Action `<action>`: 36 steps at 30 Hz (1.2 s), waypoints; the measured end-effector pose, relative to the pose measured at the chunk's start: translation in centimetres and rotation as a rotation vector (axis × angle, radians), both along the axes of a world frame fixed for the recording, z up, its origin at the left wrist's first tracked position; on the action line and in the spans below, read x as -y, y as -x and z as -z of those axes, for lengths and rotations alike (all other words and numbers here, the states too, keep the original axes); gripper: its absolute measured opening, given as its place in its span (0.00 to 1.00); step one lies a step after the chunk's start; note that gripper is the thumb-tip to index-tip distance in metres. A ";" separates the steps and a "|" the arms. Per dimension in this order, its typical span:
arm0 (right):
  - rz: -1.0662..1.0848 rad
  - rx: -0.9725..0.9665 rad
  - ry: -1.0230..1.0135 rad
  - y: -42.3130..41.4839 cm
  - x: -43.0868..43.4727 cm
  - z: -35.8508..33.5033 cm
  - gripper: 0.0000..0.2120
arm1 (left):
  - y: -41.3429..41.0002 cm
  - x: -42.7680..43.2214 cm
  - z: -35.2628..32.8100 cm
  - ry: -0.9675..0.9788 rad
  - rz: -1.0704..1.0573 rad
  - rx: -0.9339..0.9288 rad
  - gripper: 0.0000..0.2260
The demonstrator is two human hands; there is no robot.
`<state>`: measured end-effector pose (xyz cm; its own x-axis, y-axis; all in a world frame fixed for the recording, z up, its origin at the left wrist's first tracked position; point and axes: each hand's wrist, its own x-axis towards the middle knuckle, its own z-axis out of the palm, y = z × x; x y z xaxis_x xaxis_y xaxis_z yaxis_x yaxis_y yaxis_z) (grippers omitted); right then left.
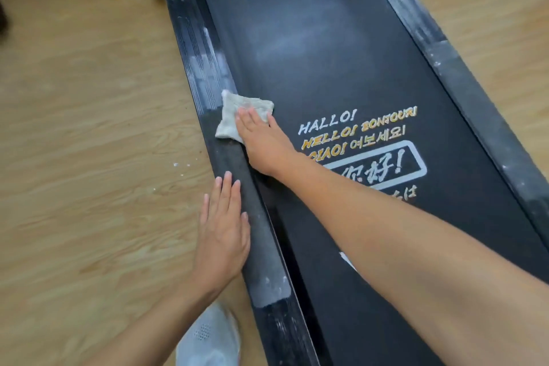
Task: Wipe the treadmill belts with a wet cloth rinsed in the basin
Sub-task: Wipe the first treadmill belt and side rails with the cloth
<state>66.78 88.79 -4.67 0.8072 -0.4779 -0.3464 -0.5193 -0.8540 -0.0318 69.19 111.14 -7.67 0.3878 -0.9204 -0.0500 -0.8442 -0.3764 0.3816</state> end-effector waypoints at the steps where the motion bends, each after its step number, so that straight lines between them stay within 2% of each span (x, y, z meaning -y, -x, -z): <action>1: -0.018 0.003 -0.004 1.8 -1.4 0.1 0.33 | 1.1 -0.5 -0.4 -0.001 -0.021 -0.041 0.29; 6: -0.247 0.052 -0.109 19.2 -12.3 0.4 0.38 | 7.3 -4.1 -1.8 -0.063 -0.081 -0.162 0.33; 8: -0.398 0.096 -0.111 27.8 -17.5 0.4 0.39 | 9.7 -6.1 -2.3 -0.139 -0.017 -0.140 0.35; 11: -0.537 -0.004 -0.141 37.1 -23.6 0.5 0.38 | 11.4 -8.5 -3.3 -0.296 0.161 -0.086 0.37; 13: -0.555 -0.034 -0.165 37.8 -24.3 0.5 0.37 | 11.4 -8.6 -3.9 -0.356 0.194 -0.093 0.39; 17: -0.635 0.028 -0.162 35.1 -21.5 0.8 0.28 | 11.9 -7.4 -4.9 -0.445 0.174 -0.088 0.40; 20: -0.706 0.004 -0.136 36.0 -21.3 1.4 0.31 | 12.1 -7.5 -5.1 -0.467 0.186 -0.075 0.42; 22: -0.652 -0.007 -0.118 35.1 -20.9 1.4 0.33 | 12.0 -8.0 -4.9 -0.462 0.199 -0.064 0.43; 25: -0.449 0.122 -0.128 31.2 -17.9 1.4 0.35 | 11.9 -8.3 -4.5 -0.455 0.217 -0.061 0.44; 29: -0.417 0.136 -0.140 28.1 -16.5 0.7 0.35 | 11.5 -8.5 -4.3 -0.443 0.225 -0.053 0.45; 32: -0.382 0.187 -0.221 32.1 -20.8 1.0 0.35 | 11.9 -8.5 -4.4 -0.440 0.211 -0.028 0.44; 34: -0.463 0.172 -0.278 36.7 -24.2 0.9 0.37 | 12.1 -8.2 -4.5 -0.465 0.219 0.013 0.44; 36: -0.575 0.176 -0.359 41.3 -26.8 1.5 0.33 | 12.2 -7.9 -4.7 -0.489 0.240 0.056 0.43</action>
